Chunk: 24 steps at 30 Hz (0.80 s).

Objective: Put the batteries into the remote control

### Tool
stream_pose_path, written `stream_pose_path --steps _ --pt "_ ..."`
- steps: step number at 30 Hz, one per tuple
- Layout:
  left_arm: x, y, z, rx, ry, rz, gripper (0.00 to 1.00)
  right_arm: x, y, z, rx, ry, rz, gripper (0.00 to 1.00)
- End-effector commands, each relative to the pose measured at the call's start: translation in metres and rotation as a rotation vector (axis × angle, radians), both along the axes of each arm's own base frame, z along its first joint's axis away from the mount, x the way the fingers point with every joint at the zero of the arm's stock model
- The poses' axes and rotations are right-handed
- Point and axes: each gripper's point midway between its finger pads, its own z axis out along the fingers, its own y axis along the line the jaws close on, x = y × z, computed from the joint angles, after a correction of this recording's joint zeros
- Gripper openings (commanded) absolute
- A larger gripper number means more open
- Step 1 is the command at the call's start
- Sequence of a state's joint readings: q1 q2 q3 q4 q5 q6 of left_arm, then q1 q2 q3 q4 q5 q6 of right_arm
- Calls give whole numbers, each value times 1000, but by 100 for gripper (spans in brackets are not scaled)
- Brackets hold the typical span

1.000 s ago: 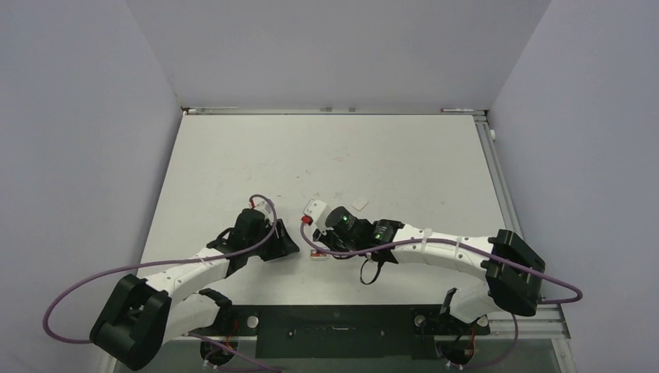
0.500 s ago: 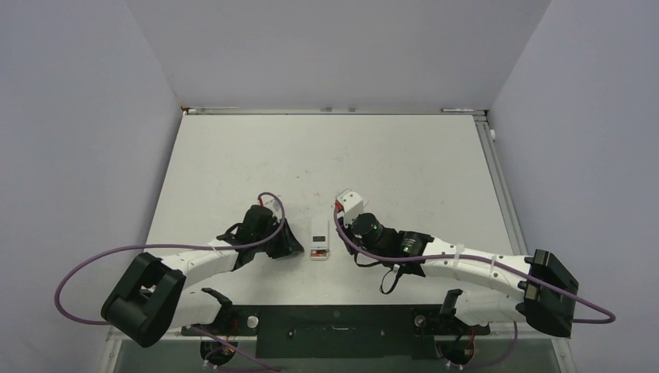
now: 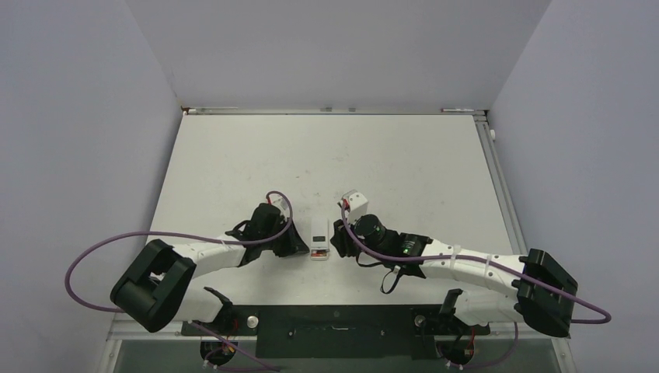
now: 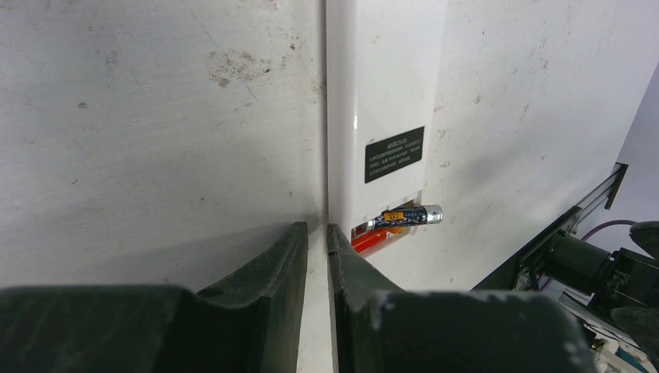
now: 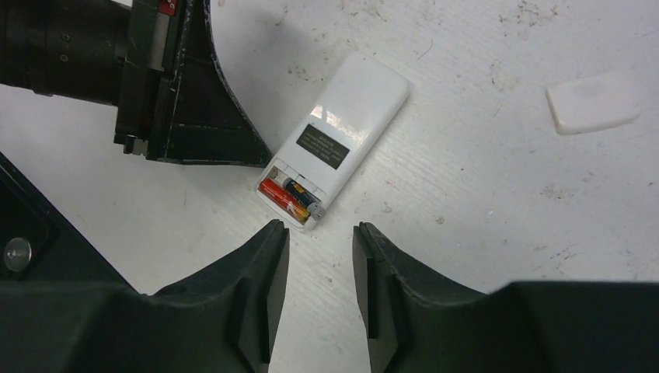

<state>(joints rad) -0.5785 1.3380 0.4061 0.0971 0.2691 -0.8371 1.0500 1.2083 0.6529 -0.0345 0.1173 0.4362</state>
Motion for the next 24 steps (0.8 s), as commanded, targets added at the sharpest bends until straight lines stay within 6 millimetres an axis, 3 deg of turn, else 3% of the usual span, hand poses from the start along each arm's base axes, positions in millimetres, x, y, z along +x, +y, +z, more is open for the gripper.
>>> stream_pose_path --steps 1,15,24 --pt "1 -5 -3 16 9 -7 12 6 15 13 148 29 -57 38" --pt "-3 -17 2 4 4 -34 10 14 13 -32 78 208 -184 27" --pt "-8 -14 -5 13 10 -25 10 13 21 -43 56 245 -168 25"
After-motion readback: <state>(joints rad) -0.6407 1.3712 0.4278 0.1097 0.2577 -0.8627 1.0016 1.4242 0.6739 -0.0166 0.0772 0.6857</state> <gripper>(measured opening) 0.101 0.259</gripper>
